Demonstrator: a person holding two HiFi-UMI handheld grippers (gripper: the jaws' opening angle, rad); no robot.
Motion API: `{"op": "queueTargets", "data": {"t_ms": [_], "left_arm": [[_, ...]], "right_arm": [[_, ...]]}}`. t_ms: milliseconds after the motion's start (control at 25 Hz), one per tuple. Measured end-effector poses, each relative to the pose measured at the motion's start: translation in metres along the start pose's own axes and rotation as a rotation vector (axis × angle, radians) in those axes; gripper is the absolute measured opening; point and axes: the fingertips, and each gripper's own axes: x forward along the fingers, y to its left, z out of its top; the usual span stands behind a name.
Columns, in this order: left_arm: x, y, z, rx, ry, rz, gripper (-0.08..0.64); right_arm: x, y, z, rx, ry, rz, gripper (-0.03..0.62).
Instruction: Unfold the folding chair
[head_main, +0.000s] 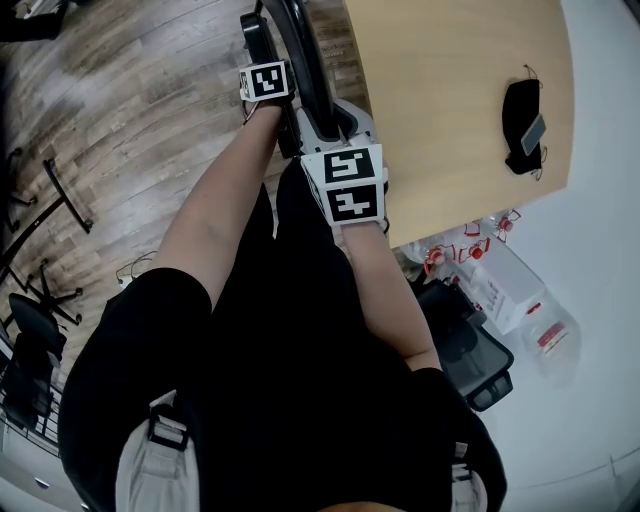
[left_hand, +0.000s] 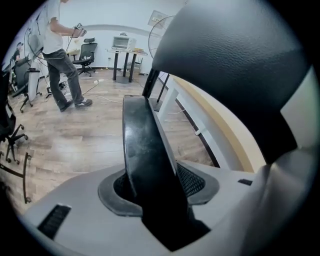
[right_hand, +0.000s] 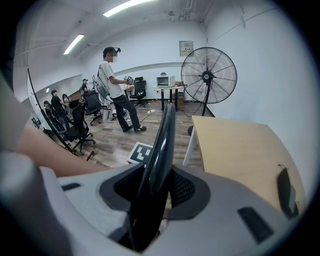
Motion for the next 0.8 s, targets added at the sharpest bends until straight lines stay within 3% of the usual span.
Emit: {"op": "queueTargets", "data": {"t_ms": [400,800], "left_arm": [[-0.014,0.031,0.001,0.021,-0.033,-0.006,0.201],[-0.034,0.058,-0.011,-0.017,-0.021,-0.083,0.202]], "right_arm": [[0.001,0.000,-0.003,0.007,0.003,0.005,0.133],[0.006,0.031,0.002,-0.028,-0.001,0.024,0.137]]}}
